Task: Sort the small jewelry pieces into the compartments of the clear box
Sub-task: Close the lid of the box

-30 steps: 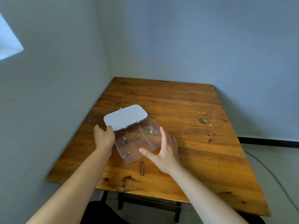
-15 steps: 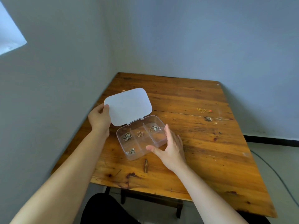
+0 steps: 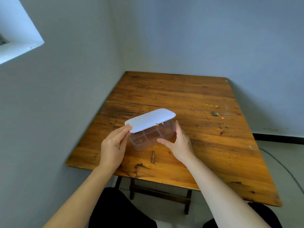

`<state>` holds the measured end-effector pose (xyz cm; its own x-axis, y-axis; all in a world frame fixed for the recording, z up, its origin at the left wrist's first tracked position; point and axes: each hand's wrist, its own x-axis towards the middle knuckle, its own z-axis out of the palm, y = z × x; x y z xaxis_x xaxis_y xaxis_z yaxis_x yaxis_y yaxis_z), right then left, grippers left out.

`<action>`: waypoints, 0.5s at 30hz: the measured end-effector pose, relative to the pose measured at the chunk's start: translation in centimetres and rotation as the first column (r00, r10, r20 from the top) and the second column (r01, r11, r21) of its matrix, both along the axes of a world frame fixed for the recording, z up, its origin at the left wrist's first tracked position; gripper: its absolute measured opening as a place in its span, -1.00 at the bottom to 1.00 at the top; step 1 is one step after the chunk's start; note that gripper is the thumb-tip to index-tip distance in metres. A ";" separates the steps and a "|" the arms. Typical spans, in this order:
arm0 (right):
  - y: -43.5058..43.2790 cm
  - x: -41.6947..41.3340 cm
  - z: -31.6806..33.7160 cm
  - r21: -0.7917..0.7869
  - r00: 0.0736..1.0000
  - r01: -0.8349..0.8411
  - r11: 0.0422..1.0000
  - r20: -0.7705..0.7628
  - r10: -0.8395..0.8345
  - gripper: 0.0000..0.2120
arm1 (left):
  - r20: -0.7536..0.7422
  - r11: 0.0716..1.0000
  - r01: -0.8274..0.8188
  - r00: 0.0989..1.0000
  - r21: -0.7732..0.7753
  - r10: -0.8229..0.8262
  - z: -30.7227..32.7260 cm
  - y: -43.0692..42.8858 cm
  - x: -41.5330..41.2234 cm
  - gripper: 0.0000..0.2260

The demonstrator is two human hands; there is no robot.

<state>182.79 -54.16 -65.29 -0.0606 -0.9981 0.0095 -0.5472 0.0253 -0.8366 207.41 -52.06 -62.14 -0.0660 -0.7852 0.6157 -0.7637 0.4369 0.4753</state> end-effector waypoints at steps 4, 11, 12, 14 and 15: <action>0.0 -0.1 0.0 -0.002 1.000 -0.009 1.000 -0.006 0.009 -0.02 | 0.210 0.996 0.088 0.974 0.002 -0.086 -0.6 0.5 0.8 -0.72; -0.1 -0.1 -0.4 0.050 0.999 0.037 0.998 -0.024 -0.036 0.06 | 0.341 0.993 0.099 0.933 0.057 -0.112 -1.2 1.1 0.6 -0.71; -0.1 -0.1 -0.5 0.056 0.999 0.046 0.997 -0.019 -0.045 0.08 | 0.346 0.994 0.093 0.932 0.060 -0.108 -1.0 0.9 0.3 -0.68; -0.2 -0.1 -0.6 0.062 0.998 0.054 0.997 -0.020 -0.052 0.10 | 0.400 0.989 0.095 0.907 0.112 -0.132 -0.6 0.2 -0.4 -0.57; -0.2 -0.1 -0.7 0.059 0.998 0.056 0.997 -0.027 -0.055 0.10 | 0.450 0.981 0.097 0.878 0.166 -0.163 -0.4 -0.3 -0.7 -0.48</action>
<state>182.69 -54.38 -66.03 -0.1165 -0.9920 -0.0482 -0.5650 0.1061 -0.8183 206.68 -52.40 -62.49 -0.4226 -0.8225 0.3805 -0.8509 0.5046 0.1458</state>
